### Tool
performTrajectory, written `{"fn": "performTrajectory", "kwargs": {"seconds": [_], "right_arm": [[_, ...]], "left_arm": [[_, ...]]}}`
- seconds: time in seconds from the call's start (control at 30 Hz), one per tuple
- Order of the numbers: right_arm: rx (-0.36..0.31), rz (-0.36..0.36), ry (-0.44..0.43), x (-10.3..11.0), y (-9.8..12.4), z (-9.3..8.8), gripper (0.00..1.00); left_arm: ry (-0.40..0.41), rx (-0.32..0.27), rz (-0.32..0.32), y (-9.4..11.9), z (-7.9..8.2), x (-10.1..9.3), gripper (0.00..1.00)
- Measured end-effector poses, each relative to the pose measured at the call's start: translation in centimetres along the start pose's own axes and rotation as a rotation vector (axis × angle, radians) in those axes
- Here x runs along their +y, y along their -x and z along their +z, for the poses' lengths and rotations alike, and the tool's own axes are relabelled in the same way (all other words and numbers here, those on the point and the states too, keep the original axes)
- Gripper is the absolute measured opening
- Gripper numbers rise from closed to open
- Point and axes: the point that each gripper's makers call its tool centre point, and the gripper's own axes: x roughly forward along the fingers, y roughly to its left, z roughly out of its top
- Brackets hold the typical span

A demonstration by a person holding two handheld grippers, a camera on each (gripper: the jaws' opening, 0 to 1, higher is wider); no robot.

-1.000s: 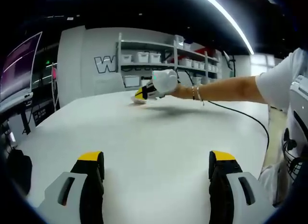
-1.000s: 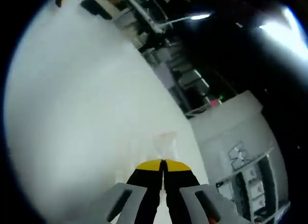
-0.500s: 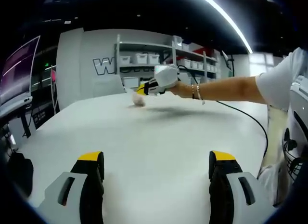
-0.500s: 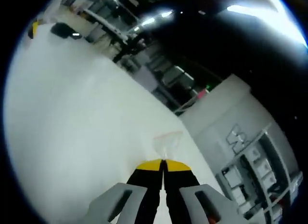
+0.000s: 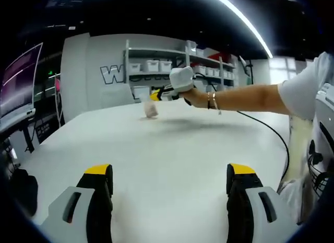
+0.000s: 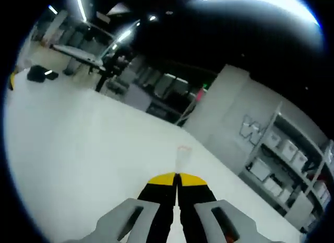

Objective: Open the resealable bag by pulling the two sides of the seal apart until the entire bag opening is separated and visibly accessible.

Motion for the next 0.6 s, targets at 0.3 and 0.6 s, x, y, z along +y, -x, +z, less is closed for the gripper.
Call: {"fn": "performTrajectory", "kwargs": {"seconds": [0.3,0.6], "right_arm": [[-0.014,-0.006,-0.056,-0.3,1.8,0.9,0.0],[-0.029,-0.02,-0.074,-1.2,4.1,1.9,0.0]], "left_arm": [[-0.021,-0.002,-0.026,-0.1,0.4,-1.5,0.89],[-0.037,-0.022,-0.035,0.3,1.2,-2.2,0.89]]}}
